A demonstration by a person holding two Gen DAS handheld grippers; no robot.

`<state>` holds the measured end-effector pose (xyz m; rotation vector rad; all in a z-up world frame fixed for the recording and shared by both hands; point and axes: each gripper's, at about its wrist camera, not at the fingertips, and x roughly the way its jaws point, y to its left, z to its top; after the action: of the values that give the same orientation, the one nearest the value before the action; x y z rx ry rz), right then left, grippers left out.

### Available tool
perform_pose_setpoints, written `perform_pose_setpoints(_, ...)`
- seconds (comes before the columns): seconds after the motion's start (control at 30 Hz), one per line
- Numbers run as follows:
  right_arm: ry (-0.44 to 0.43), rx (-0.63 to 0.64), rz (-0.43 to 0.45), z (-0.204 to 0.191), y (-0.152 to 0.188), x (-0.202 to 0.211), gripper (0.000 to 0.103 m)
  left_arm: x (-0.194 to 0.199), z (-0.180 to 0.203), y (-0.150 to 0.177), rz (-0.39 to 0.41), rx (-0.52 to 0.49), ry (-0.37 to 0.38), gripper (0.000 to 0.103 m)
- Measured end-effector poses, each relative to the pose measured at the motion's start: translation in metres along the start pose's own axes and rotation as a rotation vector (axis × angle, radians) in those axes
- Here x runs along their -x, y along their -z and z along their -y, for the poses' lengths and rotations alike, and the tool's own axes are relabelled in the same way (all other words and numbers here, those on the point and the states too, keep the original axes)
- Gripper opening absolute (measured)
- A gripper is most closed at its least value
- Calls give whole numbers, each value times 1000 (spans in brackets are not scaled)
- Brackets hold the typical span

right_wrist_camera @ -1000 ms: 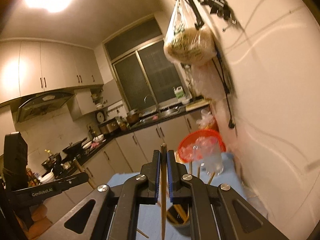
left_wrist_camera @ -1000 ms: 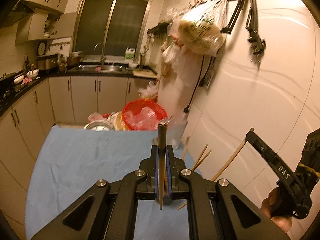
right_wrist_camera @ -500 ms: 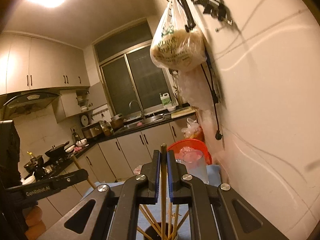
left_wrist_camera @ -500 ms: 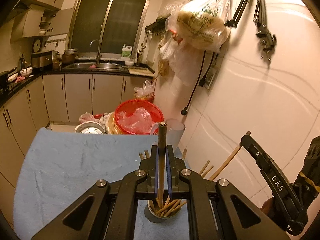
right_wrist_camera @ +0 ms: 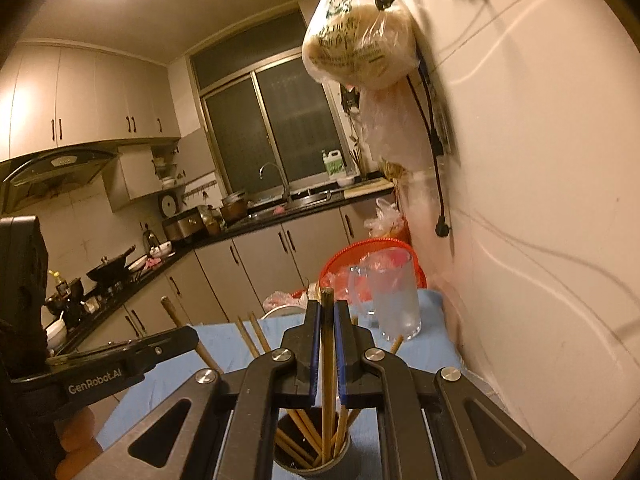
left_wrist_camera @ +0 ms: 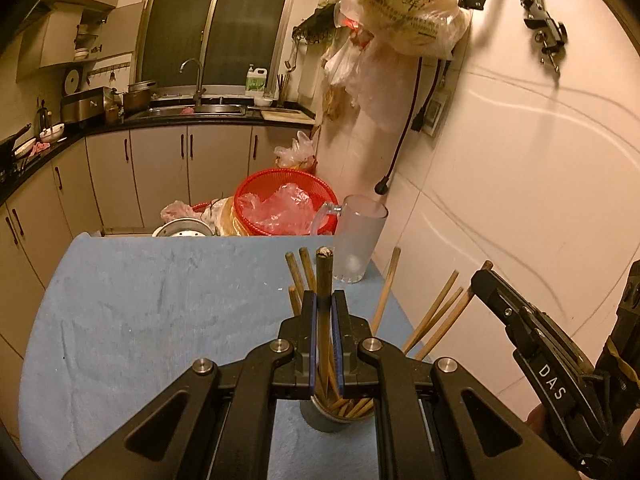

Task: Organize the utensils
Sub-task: 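Lower the left chopstick into the cup while the right tool inserts and releases its own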

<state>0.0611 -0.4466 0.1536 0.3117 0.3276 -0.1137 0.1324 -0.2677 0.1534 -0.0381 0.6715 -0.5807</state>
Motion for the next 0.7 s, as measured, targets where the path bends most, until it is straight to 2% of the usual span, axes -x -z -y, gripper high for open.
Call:
perform_pose_setpoints(0.27,-9,-40,-68,9,14,-13,7,-11,-1,10,-43,-2,-5,7)
perform_pose_setpoints(0.7,-15,-45,-84,10,14,-9,8,-14,-4,13,-61,-3,3,7)
